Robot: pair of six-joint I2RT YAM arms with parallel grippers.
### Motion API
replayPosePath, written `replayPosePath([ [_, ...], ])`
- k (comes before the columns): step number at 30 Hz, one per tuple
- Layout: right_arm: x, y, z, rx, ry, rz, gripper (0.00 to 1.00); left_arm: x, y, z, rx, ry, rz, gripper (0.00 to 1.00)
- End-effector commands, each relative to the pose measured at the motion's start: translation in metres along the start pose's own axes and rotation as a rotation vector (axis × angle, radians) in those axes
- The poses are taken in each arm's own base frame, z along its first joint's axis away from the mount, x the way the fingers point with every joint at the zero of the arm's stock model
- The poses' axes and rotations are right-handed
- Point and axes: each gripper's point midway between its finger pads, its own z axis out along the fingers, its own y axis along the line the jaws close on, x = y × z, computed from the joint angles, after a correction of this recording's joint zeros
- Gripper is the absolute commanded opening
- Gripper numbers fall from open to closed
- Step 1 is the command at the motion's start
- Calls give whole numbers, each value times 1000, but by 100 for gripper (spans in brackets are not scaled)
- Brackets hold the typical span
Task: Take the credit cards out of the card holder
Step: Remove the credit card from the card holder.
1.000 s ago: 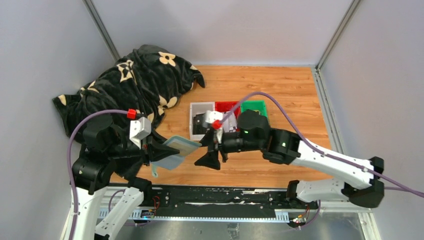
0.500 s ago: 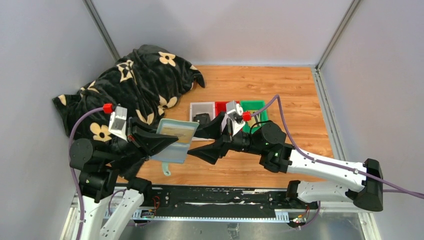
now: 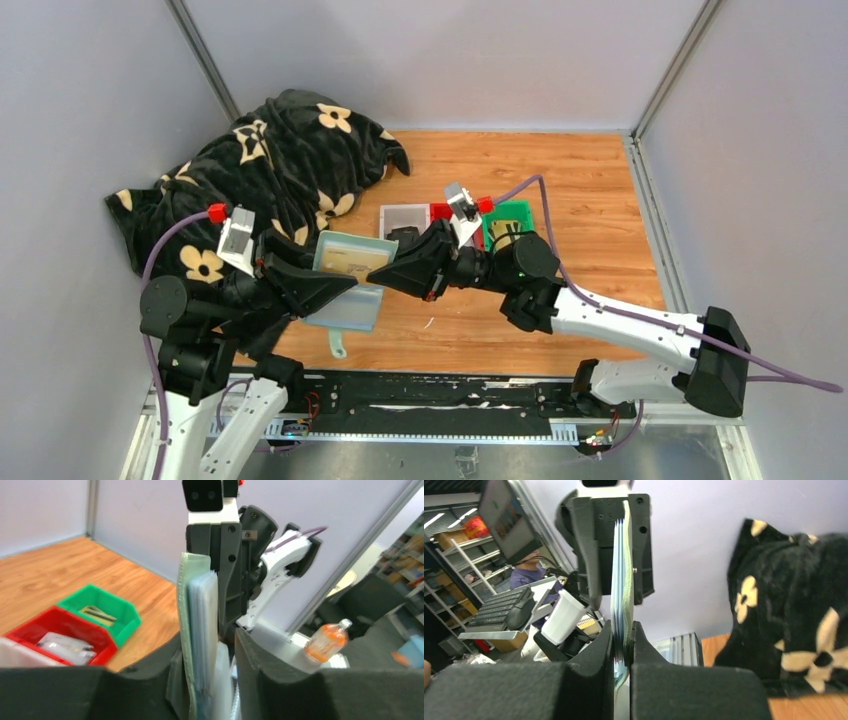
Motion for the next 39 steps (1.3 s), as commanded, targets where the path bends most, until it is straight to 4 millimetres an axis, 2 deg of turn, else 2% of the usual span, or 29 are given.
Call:
replayPosePath([
  [1, -19, -14, -12, 67, 51, 73, 0, 17, 15, 1, -42, 87, -50, 58],
  [2, -19, -21, -18, 102, 89, 75, 0, 27, 24, 1, -65, 139, -83, 70],
  [3, -14, -29, -24, 138, 139, 69, 0, 36, 31, 0, -83, 190, -89, 78],
  [5, -4, -38, -37, 165, 246, 47, 0, 55, 42, -3, -91, 308, -99, 88],
  [7, 10, -45, -46, 169, 355, 32, 0, 74, 46, -9, -60, 414, -106, 93],
  [9, 31, -49, -57, 158, 508, 9, 0, 87, 49, -13, -21, 482, -93, 93],
  [12, 52, -51, -67, 139, 676, 53, 0, 100, 56, -17, 6, 536, -67, 91],
  [15, 60, -49, -70, 102, 742, 65, 0, 108, 66, -16, 5, 563, -90, 88],
  [20, 58, -44, -70, 57, 770, 41, 0, 118, 70, -18, 12, 577, -90, 84],
  [24, 58, -42, -68, 29, 808, 36, 0, 123, 66, -21, 35, 574, -88, 79],
  [30, 70, -40, -58, -9, 889, 45, 0, 130, 61, -26, 62, 572, -83, 65],
  [36, 82, -45, -53, -18, 976, 35, 0, 127, 57, -26, 81, 561, -51, 43],
  [38, 81, -44, -50, -23, 978, 35, 0, 128, 56, -27, 87, 559, -36, 31],
  [39, 81, -45, -47, -20, 974, 38, 2, 129, 57, -28, 83, 560, -25, 22],
])
